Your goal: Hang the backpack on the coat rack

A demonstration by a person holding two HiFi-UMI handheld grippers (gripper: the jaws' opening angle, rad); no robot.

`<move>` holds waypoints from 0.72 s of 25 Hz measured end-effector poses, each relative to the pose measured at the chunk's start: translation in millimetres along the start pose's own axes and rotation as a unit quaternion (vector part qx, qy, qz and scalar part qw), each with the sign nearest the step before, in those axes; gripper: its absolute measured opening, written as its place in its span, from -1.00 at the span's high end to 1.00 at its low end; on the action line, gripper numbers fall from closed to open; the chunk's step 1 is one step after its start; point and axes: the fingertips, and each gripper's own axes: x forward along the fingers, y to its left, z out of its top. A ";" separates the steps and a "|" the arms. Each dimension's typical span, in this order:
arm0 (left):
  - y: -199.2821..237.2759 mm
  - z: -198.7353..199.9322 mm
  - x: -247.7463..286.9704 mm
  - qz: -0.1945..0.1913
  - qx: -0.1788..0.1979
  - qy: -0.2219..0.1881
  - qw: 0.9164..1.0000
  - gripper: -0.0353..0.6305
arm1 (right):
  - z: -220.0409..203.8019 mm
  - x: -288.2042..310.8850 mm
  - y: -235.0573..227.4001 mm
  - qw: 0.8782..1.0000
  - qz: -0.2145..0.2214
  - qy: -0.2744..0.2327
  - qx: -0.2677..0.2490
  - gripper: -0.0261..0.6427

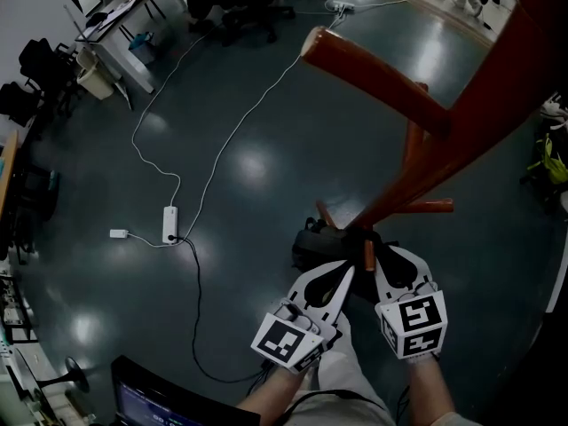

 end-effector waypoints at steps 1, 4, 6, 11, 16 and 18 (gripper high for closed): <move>0.8 0.0 -0.3 0.000 -0.001 0.000 1.000 0.87 | 0.7 -0.5 0.3 1.000 0.000 -0.001 -0.006 0.76; 0.1 -1.9 -1.2 0.001 -0.002 0.001 1.000 0.87 | -2.9 -5.3 1.8 1.000 -0.003 -0.002 -0.011 0.76; -1.2 -3.7 -2.7 0.001 -0.002 0.002 1.000 0.87 | -9.4 -8.7 6.1 1.000 -0.001 0.001 -0.012 0.77; -2.8 -3.0 -7.9 0.002 -0.001 0.001 1.000 0.87 | -12.1 -18.4 24.2 0.999 0.021 -0.012 -0.025 0.82; -6.0 -3.1 -10.9 0.001 0.000 0.003 1.000 0.87 | -9.8 -23.6 38.4 0.998 0.035 -0.016 -0.041 0.87; -7.4 -3.1 -12.2 0.000 0.000 0.005 1.000 0.87 | -7.6 -26.1 41.4 0.998 0.035 -0.020 -0.041 0.87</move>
